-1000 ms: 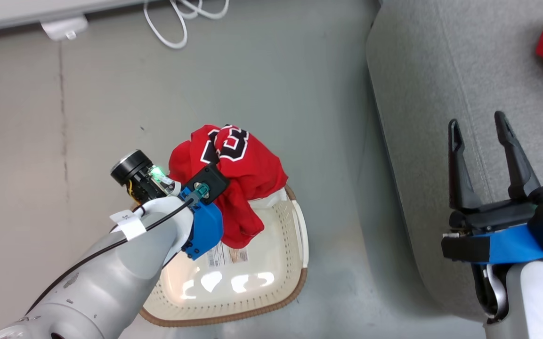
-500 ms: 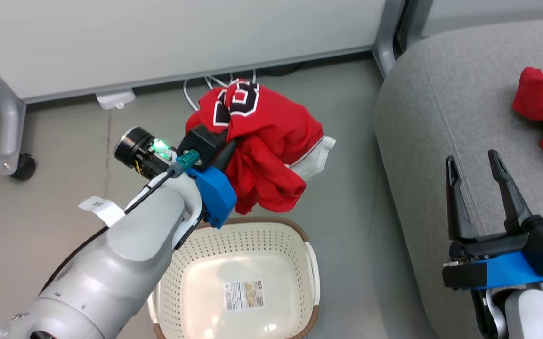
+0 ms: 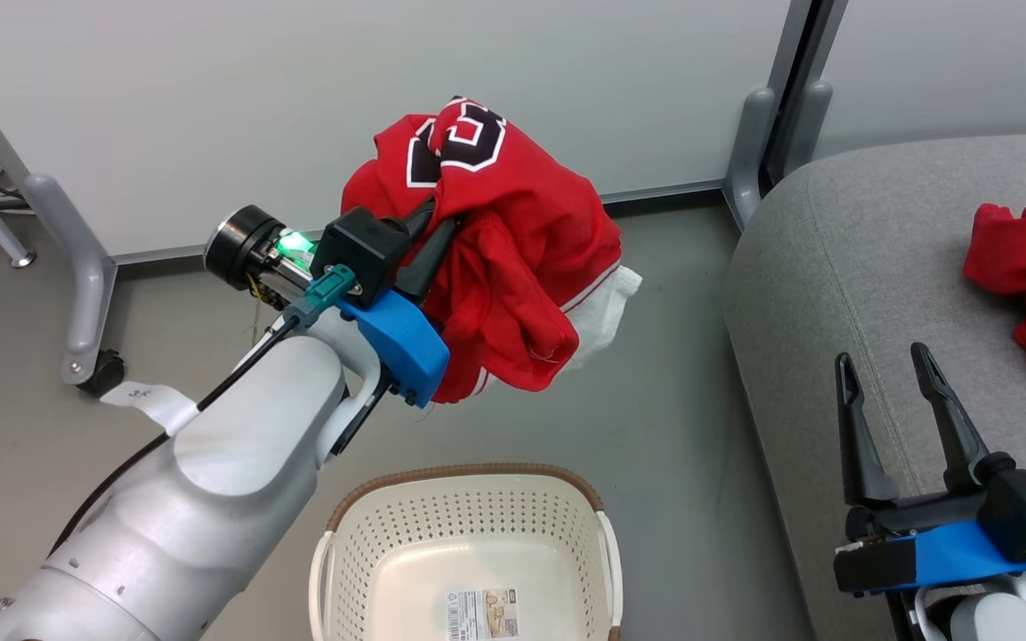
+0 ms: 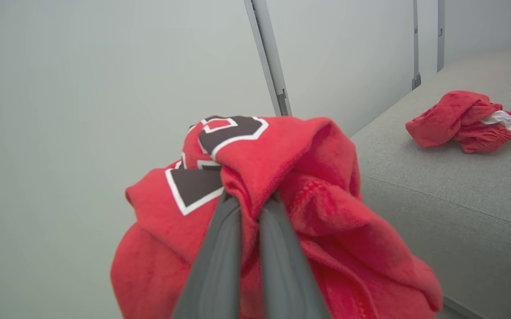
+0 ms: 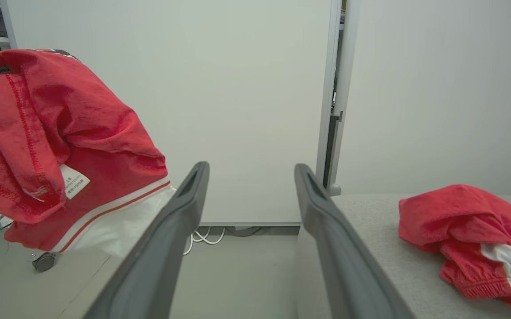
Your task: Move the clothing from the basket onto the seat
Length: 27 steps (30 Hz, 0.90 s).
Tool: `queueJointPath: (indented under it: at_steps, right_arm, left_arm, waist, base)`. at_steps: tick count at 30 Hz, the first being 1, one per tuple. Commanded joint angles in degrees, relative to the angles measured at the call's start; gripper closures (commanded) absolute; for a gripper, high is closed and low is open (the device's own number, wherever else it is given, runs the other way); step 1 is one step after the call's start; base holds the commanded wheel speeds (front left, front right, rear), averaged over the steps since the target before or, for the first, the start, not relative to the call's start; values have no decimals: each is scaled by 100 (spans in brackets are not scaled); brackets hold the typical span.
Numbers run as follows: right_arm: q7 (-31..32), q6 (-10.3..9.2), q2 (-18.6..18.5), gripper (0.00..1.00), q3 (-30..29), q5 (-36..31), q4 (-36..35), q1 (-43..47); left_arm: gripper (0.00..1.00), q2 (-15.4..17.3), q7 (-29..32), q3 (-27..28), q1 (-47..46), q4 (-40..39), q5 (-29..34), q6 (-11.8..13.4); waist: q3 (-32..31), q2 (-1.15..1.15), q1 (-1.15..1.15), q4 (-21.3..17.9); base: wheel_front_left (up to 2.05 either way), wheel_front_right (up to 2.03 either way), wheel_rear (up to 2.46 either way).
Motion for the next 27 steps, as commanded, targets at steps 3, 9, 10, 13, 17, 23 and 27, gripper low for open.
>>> queueJointPath:
  at_steps: [3, 9, 10, 13, 17, 23, 27]
  right_arm:
    - [-22, 3, 5, 0, 17, 60, 10, 126]
    - [-22, 3, 5, 0, 52, 91, 10, 144]
    - [-22, 3, 5, 0, 68, 100, 10, 126]
    - [-22, 3, 6, 0, 189, 91, -29, 33]
    - [-22, 3, 6, 0, 526, 177, -74, -157]
    - [-22, 3, 3, 0, 1440, 206, 58, -630]
    - [-22, 3, 2, 0, 2036, 286, 216, -1000]
  left_arm:
    - [100, 84, 81, 7, 126, -251, -30, 82]
    - [100, 194, 210, -28, 242, -547, -73, 161]
    - [100, 212, 222, -36, 256, -581, -78, 168]
    - [100, 244, 264, -47, 274, -663, -88, 198]
    - [100, 267, 311, -74, 297, -743, -116, 207]
    - [100, 262, 335, -107, 290, -826, -131, 236]
    - [100, 186, 338, -162, 289, -859, -124, 238]
  waist:
    - [-104, -1, 1, 47]
    - [-134, -1, 1, 71]
    - [-135, -1, 1, 71]
    - [-140, -1, 1, 80]
    - [-136, -1, 1, 98]
    - [-92, -1, 1, 126]
    - [-72, -1, 1, 171]
  base:
    - [0, 0, 0]
    - [0, 0, 0]
    - [0, 0, 0]
    - [0, 0, 0]
    - [0, 0, 0]
    - [0, 0, 0]
    - [0, 0, 0]
